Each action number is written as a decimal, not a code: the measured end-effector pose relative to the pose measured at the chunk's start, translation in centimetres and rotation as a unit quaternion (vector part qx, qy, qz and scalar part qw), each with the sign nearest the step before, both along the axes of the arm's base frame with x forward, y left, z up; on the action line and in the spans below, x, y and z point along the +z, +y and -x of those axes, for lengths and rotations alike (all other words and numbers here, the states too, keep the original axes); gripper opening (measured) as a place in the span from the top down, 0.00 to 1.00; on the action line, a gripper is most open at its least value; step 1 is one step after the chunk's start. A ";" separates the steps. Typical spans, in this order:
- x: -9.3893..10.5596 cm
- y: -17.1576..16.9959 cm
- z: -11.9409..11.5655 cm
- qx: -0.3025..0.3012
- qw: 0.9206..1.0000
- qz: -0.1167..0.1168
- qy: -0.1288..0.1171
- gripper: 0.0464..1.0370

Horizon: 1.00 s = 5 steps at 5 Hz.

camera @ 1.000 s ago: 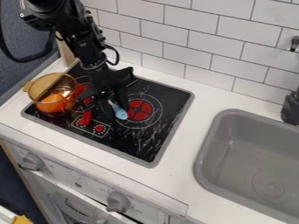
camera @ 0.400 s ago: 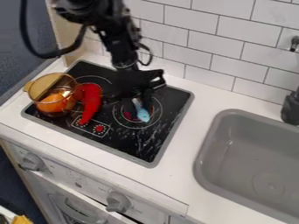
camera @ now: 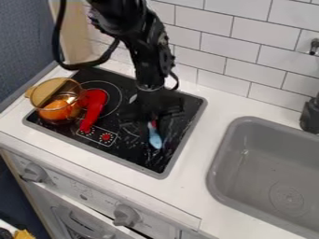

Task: Put the spoon on top of the burner

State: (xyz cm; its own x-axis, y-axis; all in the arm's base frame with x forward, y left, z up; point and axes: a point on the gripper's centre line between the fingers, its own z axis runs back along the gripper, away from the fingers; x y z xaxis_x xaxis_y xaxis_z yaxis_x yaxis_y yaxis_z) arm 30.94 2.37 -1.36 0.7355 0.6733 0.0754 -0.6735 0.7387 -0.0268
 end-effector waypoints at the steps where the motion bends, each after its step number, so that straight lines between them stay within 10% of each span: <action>1: -0.7 -0.1 0.2 0.006 1.000 0.002 0.008 0.65; 3: 0.0 0.1 0.8 0.003 1.000 0.004 0.004 0.07; 5: 5.1 0.0 0.3 -0.001 0.998 0.005 -0.058 0.03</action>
State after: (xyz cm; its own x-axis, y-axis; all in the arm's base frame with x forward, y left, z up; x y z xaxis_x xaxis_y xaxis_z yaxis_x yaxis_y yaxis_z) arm 30.62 2.32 3.76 0.7231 0.6734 0.1538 -0.6642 0.7390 -0.1128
